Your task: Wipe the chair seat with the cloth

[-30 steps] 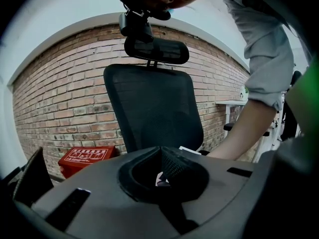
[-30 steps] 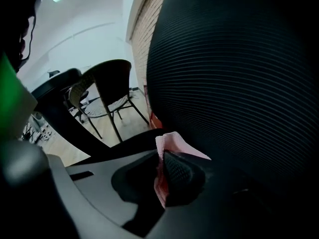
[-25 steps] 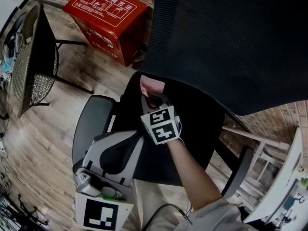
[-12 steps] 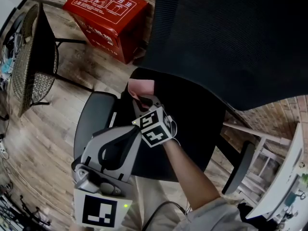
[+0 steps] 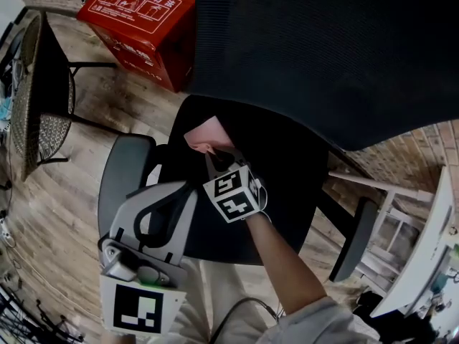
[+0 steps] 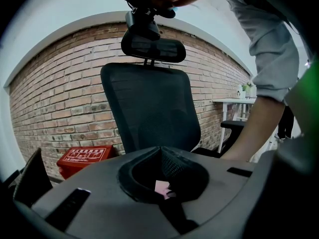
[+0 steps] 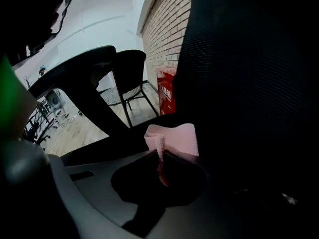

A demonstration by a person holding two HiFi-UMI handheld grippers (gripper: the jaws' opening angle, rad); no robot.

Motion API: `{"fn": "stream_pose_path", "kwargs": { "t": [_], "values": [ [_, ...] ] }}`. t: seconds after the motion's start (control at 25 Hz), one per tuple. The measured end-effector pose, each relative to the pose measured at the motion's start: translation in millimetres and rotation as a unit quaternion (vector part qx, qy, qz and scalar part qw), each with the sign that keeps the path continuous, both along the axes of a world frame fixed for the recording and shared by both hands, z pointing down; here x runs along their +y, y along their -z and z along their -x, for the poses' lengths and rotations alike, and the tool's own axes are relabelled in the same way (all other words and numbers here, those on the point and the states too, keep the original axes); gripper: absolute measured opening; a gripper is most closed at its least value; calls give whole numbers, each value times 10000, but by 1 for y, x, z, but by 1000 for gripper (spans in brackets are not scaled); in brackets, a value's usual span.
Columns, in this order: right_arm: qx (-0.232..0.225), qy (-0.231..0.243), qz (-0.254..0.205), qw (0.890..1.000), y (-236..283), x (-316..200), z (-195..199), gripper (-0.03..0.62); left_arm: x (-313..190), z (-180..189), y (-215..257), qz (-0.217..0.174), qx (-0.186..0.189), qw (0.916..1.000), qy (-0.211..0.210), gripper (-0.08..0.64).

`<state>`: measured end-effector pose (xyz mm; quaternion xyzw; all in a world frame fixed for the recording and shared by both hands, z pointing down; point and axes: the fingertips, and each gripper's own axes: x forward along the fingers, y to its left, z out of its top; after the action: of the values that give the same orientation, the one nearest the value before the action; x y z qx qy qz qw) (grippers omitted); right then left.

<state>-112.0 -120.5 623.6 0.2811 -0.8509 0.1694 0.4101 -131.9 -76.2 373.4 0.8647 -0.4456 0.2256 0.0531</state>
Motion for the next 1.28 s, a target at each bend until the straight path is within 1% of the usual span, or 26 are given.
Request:
{"fn": "stream_pose_path", "kwargs": {
  "t": [0.24,0.44,0.72,0.84,1.08,1.28],
  "values": [
    [176,-512,2,9985,-8,7,-51,55,1,-23,-3,-24,-12,9997,-247,18],
    [410,-654,-21,9970,-12,17,-93,55,5,-47,-7,15,-9,9990,-437,18],
    [689,-1367,-127,9881,-14,24,-164,55,12,-81,-13,57,-19,9969,-790,18],
    [782,-1808,-107,9803,-14,29,-200,55,13,-94,-13,56,-22,9959,-904,18],
    [949,-2646,-129,9596,-9,36,-270,55,12,-115,-10,50,-29,9944,-1056,18],
    [1082,-3211,-151,9407,-3,44,-312,55,12,-124,-9,30,-33,9933,-1158,18]
  ]
}}
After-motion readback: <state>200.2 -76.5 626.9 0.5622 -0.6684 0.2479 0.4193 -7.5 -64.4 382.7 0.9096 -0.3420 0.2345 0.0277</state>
